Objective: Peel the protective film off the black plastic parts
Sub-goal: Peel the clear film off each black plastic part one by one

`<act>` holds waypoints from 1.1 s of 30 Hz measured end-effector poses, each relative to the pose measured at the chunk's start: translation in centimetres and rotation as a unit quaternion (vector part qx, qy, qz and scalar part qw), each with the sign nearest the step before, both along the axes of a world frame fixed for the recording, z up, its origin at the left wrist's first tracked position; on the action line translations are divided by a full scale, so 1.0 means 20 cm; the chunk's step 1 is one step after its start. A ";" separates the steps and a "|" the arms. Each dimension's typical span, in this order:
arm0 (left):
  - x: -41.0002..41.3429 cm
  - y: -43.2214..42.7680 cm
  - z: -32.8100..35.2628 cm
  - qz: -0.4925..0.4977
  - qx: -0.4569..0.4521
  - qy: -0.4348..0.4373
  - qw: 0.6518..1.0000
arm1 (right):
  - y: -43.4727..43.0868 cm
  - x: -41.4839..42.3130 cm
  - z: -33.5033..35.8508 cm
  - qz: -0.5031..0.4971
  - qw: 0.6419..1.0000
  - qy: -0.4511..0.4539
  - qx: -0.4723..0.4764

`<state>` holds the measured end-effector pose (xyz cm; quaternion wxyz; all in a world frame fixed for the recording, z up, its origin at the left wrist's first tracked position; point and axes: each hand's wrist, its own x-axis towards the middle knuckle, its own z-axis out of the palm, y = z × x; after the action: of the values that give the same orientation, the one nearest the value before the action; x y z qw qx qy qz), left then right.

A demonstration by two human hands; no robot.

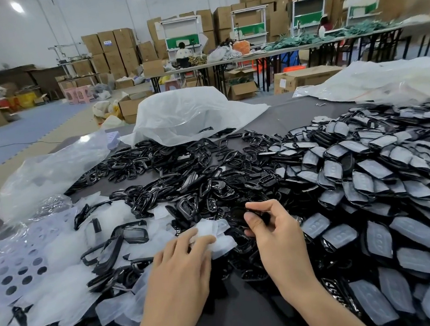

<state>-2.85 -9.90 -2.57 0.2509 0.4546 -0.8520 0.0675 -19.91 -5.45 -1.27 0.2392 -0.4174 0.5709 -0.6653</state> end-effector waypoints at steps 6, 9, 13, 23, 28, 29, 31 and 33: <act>-0.01 0.01 0.00 -0.007 -0.033 -0.009 0.999 | 0.00 0.00 0.00 -0.008 1.000 0.006 0.003; -0.01 0.03 0.03 -0.020 0.009 0.063 0.998 | 0.01 0.00 0.00 -0.011 1.000 0.008 0.008; -0.01 0.06 0.08 -0.028 0.111 0.259 0.959 | 0.00 0.00 0.02 0.001 1.000 -0.012 -0.001; -0.05 0.10 0.14 -0.053 0.263 0.483 0.834 | 0.02 0.04 0.06 0.222 0.959 -0.176 0.008; -0.04 0.09 0.14 -0.042 0.277 0.506 0.816 | 0.02 0.05 0.05 0.240 0.953 -0.183 0.013; -0.04 0.09 0.13 -0.042 0.282 0.509 0.812 | 0.01 0.05 0.05 0.239 0.954 -0.181 0.014; -0.04 0.09 0.12 -0.047 0.295 0.515 0.803 | 0.01 0.05 0.05 0.239 0.953 -0.185 0.015; -0.04 0.10 0.12 -0.051 0.299 0.520 0.799 | 0.01 0.05 0.05 0.240 0.951 -0.193 0.021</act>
<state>-3.56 -7.89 -0.17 0.5110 0.4296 -0.5934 -0.4497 -18.92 -5.20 -0.21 0.5057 -0.4010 0.4105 -0.6442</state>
